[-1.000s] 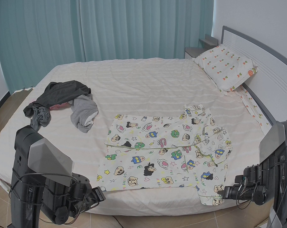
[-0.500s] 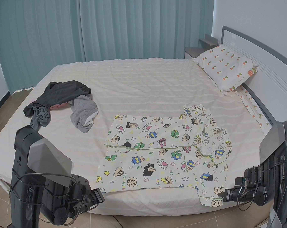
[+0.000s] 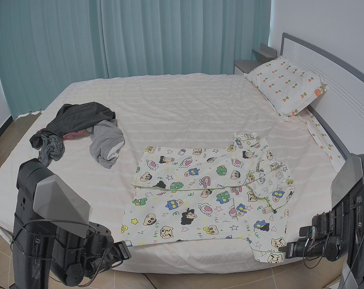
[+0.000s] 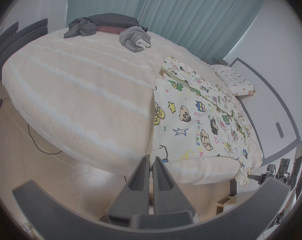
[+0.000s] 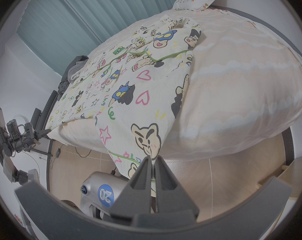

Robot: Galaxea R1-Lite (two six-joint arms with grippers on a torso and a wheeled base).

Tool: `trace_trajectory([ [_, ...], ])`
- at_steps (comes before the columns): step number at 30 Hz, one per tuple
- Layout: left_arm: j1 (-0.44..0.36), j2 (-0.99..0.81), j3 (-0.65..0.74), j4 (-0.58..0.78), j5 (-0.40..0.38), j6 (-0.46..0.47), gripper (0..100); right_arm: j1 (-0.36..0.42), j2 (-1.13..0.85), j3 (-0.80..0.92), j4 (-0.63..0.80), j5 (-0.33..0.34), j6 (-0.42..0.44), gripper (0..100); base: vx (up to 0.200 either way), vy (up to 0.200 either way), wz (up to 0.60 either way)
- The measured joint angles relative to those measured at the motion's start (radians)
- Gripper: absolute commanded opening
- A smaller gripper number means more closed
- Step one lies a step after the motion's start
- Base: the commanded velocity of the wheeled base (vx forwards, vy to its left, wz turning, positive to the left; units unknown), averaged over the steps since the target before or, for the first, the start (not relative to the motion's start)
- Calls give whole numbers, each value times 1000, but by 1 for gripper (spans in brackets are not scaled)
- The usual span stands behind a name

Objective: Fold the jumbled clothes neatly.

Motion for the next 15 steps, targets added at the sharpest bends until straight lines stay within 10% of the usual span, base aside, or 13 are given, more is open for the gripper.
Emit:
trace_trajectory([
  [15,7,-101,-63,0,13,5,0,-8,-157,-42,0,51,53,0,0,0,0],
])
